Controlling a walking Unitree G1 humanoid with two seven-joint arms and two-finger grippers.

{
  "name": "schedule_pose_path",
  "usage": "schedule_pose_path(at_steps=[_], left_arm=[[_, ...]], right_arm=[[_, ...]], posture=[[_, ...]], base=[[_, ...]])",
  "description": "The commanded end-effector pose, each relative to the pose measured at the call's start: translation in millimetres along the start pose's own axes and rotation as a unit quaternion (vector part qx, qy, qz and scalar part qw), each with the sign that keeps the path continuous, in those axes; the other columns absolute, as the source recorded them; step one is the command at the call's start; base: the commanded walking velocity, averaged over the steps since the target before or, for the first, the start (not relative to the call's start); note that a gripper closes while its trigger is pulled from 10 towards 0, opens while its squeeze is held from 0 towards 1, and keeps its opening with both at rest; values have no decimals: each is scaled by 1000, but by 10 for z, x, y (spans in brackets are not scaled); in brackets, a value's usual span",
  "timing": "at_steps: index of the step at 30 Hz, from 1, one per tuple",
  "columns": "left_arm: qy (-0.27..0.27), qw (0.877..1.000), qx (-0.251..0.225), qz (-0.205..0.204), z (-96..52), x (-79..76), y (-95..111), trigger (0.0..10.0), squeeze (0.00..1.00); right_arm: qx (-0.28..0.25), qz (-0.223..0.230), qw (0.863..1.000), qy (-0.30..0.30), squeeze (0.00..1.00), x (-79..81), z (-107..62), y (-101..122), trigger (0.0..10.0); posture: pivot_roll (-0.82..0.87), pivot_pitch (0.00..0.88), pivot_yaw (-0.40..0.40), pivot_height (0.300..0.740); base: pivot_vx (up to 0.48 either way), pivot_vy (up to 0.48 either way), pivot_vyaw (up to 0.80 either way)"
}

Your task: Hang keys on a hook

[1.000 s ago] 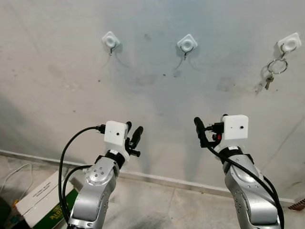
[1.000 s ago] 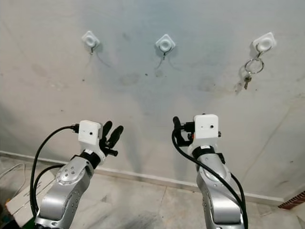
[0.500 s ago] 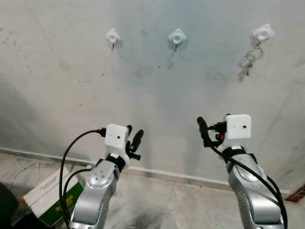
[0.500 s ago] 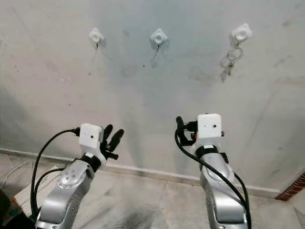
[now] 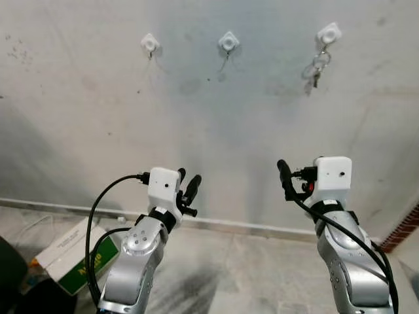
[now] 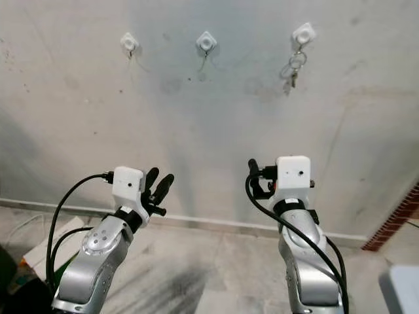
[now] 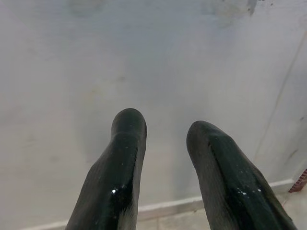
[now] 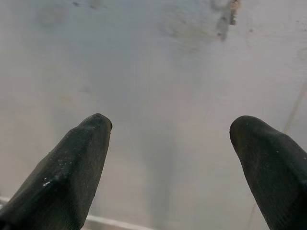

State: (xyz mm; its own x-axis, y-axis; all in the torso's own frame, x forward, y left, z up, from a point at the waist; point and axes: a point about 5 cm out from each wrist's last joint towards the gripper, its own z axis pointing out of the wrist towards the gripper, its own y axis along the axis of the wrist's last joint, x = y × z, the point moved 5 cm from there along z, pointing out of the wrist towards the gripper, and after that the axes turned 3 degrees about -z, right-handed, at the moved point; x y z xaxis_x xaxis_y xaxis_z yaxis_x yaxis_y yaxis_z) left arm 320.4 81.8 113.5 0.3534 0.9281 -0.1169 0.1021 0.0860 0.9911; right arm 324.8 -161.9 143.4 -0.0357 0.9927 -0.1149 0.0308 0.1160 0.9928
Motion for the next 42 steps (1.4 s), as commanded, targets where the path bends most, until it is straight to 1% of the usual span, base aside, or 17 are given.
schedule_pose_path(at_steps=[1,11,22,36,42], left_arm=[[16,1000,-1,7,-28,99,14,10000,0],[14,1000,1,8,-37,89,4,10000,0],[17,1000,3,8,-43,95,-12,10000,0],[17,1000,3,8,-46,97,-11,10000,0],[16,1000,5,8,-40,98,-23,10000,0]], right_arm=[[-3,6,1000,14,0,92,14,30,10000],[0,6,1000,9,0,77,3,7,10000],[4,2,1000,7,0,58,2,-16,10000],[9,4,1000,11,0,77,10,-27,10000],[12,5,1000,10,0,81,15,-40,10000]], posture=[[-82,0,109,740],[-82,0,110,740],[-80,0,107,740],[-78,0,104,740],[-79,0,103,740]], base=[[-251,0,0],[-252,0,0],[0,0,0],[0,0,0],[0,0,-765]])
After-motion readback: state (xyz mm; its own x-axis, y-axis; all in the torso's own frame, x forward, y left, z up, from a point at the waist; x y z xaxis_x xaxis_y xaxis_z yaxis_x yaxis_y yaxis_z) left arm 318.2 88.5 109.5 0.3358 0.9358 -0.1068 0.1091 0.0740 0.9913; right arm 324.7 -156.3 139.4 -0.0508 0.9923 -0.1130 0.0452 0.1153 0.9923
